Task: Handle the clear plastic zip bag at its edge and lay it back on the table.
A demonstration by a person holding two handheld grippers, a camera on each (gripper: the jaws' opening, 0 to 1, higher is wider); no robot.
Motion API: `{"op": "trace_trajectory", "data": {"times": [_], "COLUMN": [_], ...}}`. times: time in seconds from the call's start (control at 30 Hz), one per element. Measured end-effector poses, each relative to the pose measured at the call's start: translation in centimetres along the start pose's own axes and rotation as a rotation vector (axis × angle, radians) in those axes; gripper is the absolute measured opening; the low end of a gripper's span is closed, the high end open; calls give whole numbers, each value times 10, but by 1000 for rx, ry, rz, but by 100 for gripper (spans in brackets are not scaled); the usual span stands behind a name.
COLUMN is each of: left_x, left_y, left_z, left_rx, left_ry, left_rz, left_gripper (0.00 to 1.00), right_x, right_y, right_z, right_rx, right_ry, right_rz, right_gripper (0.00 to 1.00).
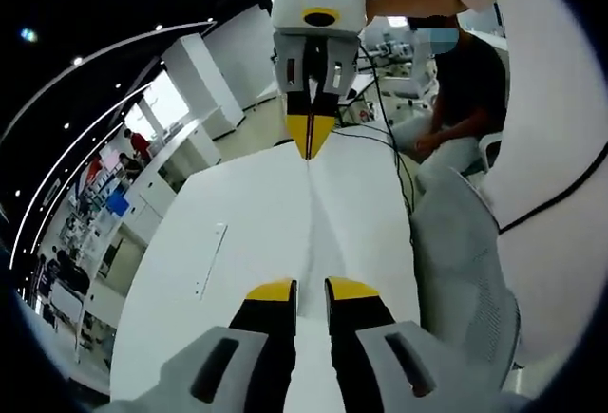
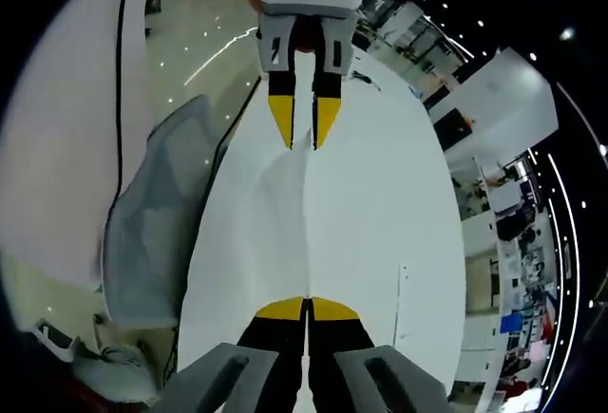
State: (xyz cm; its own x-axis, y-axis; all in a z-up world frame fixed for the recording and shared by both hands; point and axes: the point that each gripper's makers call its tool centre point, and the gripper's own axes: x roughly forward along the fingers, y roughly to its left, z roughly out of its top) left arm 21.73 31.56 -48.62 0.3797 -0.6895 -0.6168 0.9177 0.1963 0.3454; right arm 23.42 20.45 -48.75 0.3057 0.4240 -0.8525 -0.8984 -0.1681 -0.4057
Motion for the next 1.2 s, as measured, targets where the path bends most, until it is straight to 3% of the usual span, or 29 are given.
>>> {"op": "trace_trajectory", "data": {"times": [0.53,1.2], "left_x": [5,7], "left_y": [-4,-11], "left_z": [-9,-13], "left_rx": [8,1], "left_ry": [56,84], "left_rz": [-29,-60], "left_gripper": [4,0], "right_x": [-1,1], "right_y": [2,3], "right_z": [4,3], "right_rx": [-4,-7], "right_ry": [-8,-6], "right_rz": [3,9], "right_gripper": [0,0]}}
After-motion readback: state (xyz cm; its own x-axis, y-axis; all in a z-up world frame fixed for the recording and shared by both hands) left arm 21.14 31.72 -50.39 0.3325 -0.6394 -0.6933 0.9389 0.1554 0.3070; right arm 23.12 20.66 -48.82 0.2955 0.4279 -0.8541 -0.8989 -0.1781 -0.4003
